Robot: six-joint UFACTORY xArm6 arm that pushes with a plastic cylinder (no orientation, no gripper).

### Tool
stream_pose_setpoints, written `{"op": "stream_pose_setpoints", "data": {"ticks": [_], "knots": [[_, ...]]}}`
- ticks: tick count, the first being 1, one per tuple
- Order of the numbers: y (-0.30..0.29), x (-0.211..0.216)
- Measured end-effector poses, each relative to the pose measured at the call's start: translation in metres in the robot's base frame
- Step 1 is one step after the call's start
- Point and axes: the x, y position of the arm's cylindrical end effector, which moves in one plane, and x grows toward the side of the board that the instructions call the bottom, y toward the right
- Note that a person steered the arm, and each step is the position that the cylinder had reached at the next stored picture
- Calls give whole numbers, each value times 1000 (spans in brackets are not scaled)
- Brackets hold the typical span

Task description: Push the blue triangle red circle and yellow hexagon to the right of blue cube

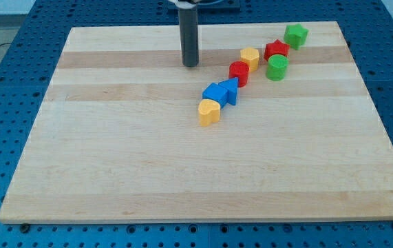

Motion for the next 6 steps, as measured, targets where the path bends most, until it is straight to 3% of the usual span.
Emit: {"op": "stream_pose_setpoints", "data": {"ticks": [1, 2, 5, 6], "knots": [[25, -20], [66, -10], [81, 80], [80, 64]]}}
